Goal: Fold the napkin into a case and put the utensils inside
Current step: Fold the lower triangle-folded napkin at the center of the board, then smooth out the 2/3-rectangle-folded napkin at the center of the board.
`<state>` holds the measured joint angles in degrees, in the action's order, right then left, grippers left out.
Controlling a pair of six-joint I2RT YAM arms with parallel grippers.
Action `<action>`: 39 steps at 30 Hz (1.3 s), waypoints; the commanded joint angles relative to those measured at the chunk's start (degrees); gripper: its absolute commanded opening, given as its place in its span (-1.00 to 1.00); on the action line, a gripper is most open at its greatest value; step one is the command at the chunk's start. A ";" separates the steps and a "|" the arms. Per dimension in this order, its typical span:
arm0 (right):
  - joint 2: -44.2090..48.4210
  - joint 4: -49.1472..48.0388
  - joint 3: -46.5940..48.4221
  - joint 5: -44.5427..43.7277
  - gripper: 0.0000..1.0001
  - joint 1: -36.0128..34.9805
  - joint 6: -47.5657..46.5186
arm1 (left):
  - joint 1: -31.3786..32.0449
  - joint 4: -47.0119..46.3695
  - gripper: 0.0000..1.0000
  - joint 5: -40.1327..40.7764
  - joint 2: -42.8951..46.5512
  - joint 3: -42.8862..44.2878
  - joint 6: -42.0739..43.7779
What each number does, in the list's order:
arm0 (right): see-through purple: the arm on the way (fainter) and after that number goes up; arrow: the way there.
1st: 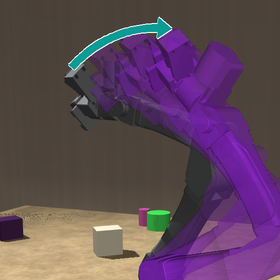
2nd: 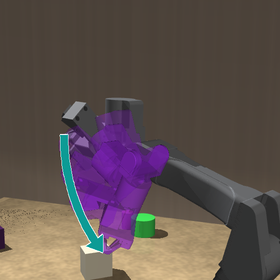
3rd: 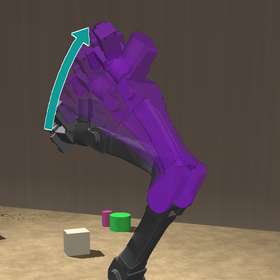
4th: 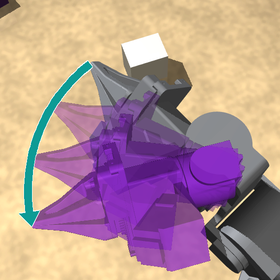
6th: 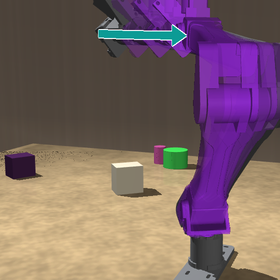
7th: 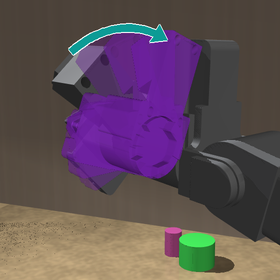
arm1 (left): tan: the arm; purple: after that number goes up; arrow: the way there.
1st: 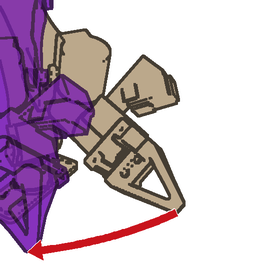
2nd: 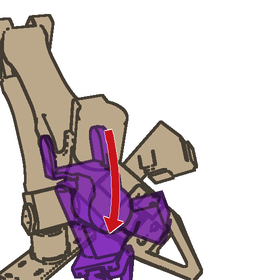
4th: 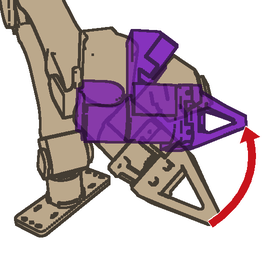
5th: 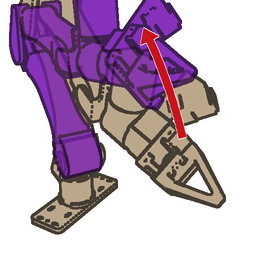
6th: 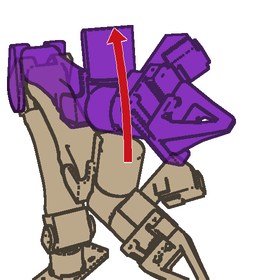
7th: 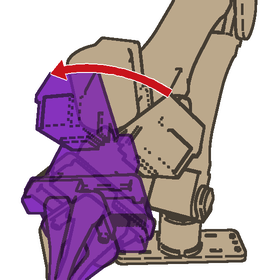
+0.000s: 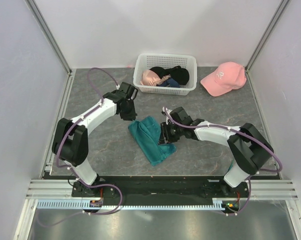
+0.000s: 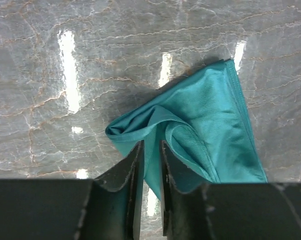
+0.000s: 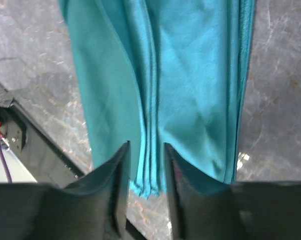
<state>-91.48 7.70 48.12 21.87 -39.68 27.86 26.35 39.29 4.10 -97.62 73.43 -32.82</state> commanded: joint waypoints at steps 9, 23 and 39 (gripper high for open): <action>-2.04 -11.38 -9.43 2.65 -0.40 0.31 5.18 | -2.79 -8.26 -0.56 -9.19 8.85 -10.05 0.56; -4.48 -2.00 9.15 5.81 -0.09 3.64 1.06 | -3.50 -7.04 -0.30 -12.44 1.04 -1.98 8.11; -20.49 -7.18 21.84 8.10 -1.00 3.91 6.24 | -5.61 -3.96 -0.64 -18.42 -4.77 2.69 12.16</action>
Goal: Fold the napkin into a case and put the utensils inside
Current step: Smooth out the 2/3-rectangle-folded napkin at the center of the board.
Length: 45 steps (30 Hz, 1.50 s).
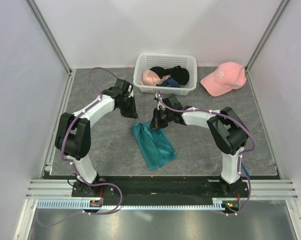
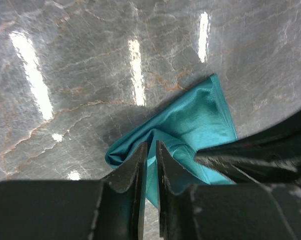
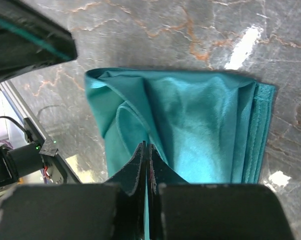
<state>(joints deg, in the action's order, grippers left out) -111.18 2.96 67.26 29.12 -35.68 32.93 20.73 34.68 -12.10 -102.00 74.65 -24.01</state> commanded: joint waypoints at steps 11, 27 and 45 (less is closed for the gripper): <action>-2.38 -6.48 2.08 -0.73 -1.00 -1.58 2.58 | 0.01 -3.12 -0.77 -0.21 4.17 -3.45 0.02; -6.07 -7.36 6.29 -2.93 -1.00 -1.23 3.46 | 0.10 -4.26 -0.91 -2.58 6.54 -8.55 -1.56; -6.95 -6.57 6.47 -1.97 -1.00 0.08 2.58 | 1.42 -9.79 -0.92 -6.26 -0.31 -7.77 -4.20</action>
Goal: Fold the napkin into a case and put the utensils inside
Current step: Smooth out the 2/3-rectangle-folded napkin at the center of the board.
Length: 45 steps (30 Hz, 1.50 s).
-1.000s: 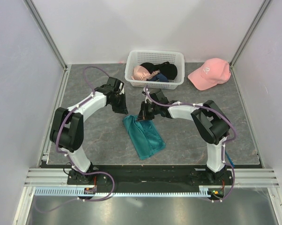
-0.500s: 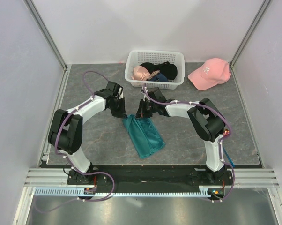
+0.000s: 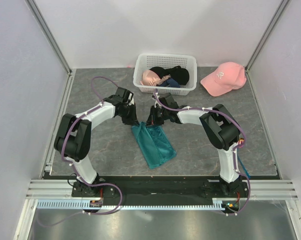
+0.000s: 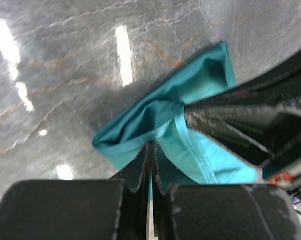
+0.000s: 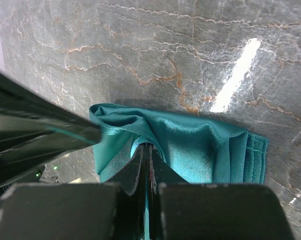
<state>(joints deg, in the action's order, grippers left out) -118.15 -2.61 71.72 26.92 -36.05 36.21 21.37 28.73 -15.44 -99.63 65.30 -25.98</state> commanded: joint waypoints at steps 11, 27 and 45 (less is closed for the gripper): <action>-0.33 2.51 3.51 -1.42 -1.00 0.72 -3.86 | 1.66 -6.85 -0.92 -3.37 -2.94 1.24 -3.99; 7.22 13.60 2.11 -8.10 -0.48 1.16 -10.55 | 4.03 -9.04 -0.81 -3.01 4.81 -4.83 -7.77; 8.28 10.35 -4.31 -9.51 -1.00 2.83 -8.96 | 7.73 -8.61 -0.91 0.15 -8.20 5.19 -10.32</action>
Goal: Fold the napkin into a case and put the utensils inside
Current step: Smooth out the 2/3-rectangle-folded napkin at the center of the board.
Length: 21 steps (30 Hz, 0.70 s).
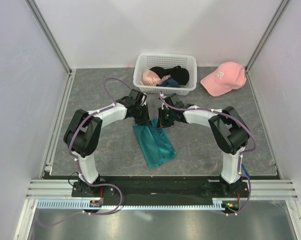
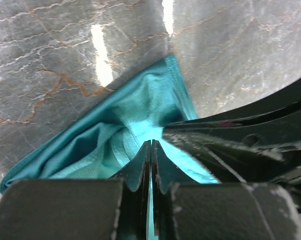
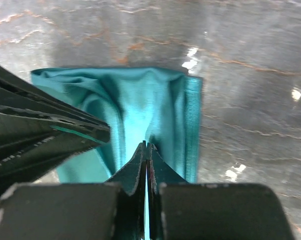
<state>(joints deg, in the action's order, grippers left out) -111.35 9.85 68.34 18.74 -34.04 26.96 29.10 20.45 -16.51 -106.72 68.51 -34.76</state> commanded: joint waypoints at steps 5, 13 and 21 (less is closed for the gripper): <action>0.79 -2.37 -1.45 -1.43 -1.00 1.17 0.55 | -0.10 1.78 -0.92 4.55 -2.79 3.20 -0.22; 2.10 -3.60 -4.70 -2.57 -1.00 1.17 1.96 | -1.32 5.66 -0.93 8.87 -5.96 6.55 3.03; 2.10 -3.78 -5.23 -2.13 -1.00 1.26 2.13 | -1.50 5.66 -0.93 8.26 -5.87 7.60 3.83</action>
<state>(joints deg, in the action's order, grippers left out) -110.32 5.23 64.31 17.87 -32.93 28.97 28.05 25.45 -9.98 -111.94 73.80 -33.74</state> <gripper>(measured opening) 0.007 0.040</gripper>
